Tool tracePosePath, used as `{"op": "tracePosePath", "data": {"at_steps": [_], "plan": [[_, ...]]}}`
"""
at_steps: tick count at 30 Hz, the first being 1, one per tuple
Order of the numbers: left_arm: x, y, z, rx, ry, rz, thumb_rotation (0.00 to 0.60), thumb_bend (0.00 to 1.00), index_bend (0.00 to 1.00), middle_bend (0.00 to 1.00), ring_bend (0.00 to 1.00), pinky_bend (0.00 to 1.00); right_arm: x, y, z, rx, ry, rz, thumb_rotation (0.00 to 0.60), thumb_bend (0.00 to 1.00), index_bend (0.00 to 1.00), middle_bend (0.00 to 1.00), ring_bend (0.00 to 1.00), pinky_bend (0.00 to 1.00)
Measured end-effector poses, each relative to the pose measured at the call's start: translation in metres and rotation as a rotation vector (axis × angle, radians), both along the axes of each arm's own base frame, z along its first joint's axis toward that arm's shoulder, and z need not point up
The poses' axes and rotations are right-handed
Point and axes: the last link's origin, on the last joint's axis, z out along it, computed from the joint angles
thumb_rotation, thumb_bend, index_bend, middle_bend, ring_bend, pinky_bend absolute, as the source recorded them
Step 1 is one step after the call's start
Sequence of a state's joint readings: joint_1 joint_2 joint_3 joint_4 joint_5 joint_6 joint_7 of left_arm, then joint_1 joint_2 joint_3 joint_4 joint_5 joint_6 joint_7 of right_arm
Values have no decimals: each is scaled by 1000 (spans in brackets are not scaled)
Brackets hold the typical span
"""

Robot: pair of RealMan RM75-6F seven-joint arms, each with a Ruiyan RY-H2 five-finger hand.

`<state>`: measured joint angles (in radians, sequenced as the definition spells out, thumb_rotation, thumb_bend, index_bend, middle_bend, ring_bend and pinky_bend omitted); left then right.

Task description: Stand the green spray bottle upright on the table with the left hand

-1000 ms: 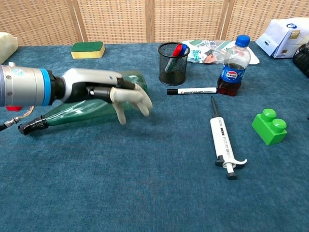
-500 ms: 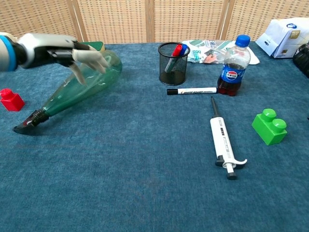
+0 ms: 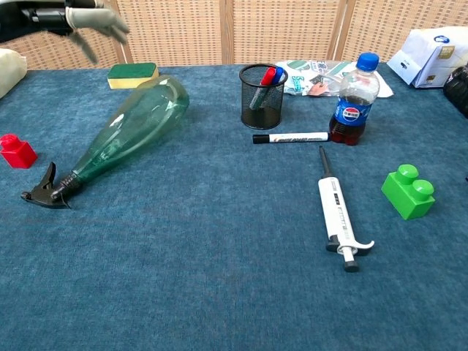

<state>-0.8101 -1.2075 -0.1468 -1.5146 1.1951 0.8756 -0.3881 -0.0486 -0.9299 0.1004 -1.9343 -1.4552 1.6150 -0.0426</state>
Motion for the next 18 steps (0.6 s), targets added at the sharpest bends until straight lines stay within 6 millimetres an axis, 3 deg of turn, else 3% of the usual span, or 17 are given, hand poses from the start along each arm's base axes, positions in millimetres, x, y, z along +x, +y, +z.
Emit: {"op": "tracePosePath", "data": {"at_steps": [6,9,13,18], "plan": [[-1,-21,9,40,228,-250,434,289,55,69,6,71,1,-2,-3,10,-1,5,600,552,259,233,23,71],[-11,-34,11,51,394,-363,468,288,5,5,0,9,3,-5,-6,20,-2,12,600,553,257,233,23,71],[-34,-51,13,66,615,-485,486,287,0,0,0,0,4,-8,-9,30,-2,19,600,553,255,233,23,71],[-58,-55,18,99,749,-539,530,287,0,0,0,0,7,-10,-11,32,0,24,600,552,255,233,23,71]]}}
